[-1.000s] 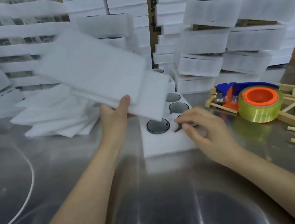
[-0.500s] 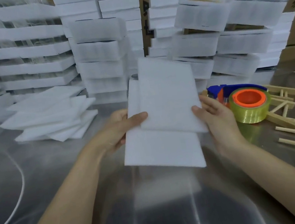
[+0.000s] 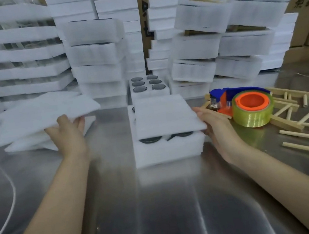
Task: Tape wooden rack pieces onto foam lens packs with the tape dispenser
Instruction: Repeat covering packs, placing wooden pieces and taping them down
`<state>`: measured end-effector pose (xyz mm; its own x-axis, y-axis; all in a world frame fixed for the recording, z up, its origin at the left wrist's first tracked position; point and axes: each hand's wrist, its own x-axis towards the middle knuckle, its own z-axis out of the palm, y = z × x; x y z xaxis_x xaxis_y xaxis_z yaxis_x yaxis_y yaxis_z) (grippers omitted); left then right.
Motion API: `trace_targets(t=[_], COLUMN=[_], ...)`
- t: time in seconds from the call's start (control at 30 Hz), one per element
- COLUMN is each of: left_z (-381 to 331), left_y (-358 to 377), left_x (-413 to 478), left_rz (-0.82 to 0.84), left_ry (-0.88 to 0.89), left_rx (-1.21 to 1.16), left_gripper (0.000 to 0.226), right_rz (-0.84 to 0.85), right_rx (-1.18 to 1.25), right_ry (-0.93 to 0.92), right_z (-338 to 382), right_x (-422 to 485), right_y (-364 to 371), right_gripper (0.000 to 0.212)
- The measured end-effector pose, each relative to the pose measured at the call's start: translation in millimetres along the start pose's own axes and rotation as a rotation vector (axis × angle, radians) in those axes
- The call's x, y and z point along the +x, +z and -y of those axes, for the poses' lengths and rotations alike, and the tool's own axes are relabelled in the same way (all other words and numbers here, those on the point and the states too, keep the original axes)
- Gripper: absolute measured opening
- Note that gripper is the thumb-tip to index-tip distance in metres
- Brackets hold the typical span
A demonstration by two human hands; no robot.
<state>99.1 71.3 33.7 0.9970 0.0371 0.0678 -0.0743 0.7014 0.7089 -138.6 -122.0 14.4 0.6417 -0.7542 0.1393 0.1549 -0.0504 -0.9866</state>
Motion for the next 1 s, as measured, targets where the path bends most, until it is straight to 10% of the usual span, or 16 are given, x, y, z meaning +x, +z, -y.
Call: trace_targets(t=[0.33, 0.8, 1.0], left_z=[11.8, 12.7, 26.5], left_y=[-17.3, -9.4, 28.3], left_x=[8.0, -10.7, -56.8], left_rz=[-0.148, -0.096, 0.286], left_ry=[0.152, 0.093, -0.227], left_rx=[0.498, 0.532, 0.506], left_gripper=[0.028, 0.013, 0.022], right_rz=[0.072, 0.034, 0.093], right_rx=[-0.071, -0.099, -0.065], right_ry=[-0.046, -0.13, -0.063], right_z=[0.5, 4.4, 1.3], right_x=[-7.8, -15.7, -13.8], right_y=[7.7, 13.4, 12.7], right_gripper=[0.034, 0.035, 0.025])
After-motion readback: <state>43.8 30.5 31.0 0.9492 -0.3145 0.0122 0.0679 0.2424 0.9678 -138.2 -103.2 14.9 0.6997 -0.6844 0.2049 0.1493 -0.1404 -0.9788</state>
